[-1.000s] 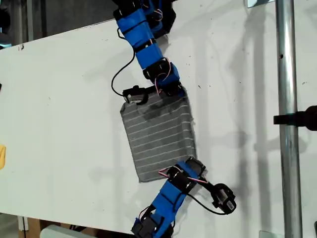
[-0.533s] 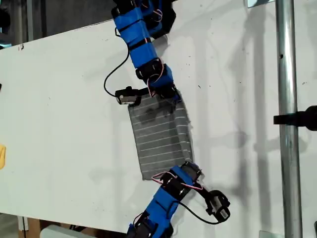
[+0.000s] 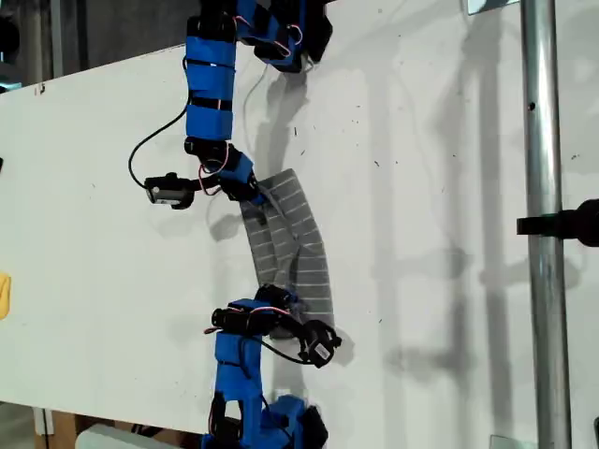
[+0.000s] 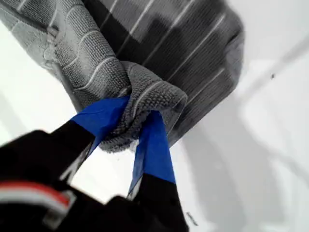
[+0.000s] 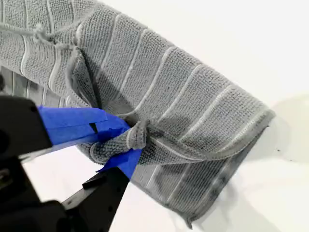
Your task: Grasp corners of a towel and fold twice.
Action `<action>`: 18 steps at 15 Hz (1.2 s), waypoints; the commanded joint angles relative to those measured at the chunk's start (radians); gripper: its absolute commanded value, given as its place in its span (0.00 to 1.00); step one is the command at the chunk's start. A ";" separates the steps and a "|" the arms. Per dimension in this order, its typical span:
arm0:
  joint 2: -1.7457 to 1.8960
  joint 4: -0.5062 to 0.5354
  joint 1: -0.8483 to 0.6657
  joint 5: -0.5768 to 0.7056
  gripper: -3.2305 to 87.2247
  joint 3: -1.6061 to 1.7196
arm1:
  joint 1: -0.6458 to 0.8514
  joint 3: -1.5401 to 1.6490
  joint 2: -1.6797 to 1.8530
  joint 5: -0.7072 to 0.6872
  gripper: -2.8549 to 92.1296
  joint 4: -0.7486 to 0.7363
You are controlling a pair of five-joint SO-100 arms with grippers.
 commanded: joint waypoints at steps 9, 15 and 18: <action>0.448 0.020 -0.440 0.287 0.02 0.239 | 0.341 -0.541 -0.190 -0.310 0.03 -0.003; 0.430 -0.049 -0.178 -0.011 0.02 0.383 | 0.245 -0.284 -0.137 -0.258 0.03 0.038; 0.400 -0.112 -0.058 -0.141 0.02 0.422 | 0.186 -0.186 -0.146 -0.219 0.03 -0.006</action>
